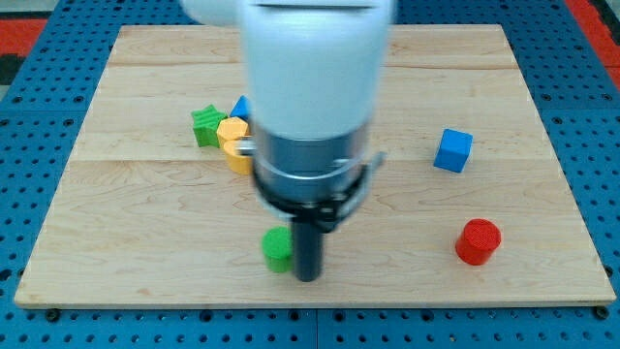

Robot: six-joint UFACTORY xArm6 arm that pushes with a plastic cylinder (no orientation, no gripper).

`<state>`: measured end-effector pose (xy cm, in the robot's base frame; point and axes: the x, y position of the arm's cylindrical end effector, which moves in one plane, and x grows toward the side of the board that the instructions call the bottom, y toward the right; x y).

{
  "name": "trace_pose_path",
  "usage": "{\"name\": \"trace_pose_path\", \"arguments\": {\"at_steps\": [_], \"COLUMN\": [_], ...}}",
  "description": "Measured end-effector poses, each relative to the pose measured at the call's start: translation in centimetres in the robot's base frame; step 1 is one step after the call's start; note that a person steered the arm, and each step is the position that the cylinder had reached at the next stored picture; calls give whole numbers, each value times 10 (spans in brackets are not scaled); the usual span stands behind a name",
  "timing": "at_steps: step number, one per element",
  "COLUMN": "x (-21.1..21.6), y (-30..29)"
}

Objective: Push the green circle into the yellow blocks

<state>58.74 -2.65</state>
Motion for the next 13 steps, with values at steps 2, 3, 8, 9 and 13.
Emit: {"name": "trace_pose_path", "arguments": {"at_steps": [2,3,8,9,13], "x": [-30,-43,-84,-92,-114], "y": [-96,-112,-109,-101,-76]}}
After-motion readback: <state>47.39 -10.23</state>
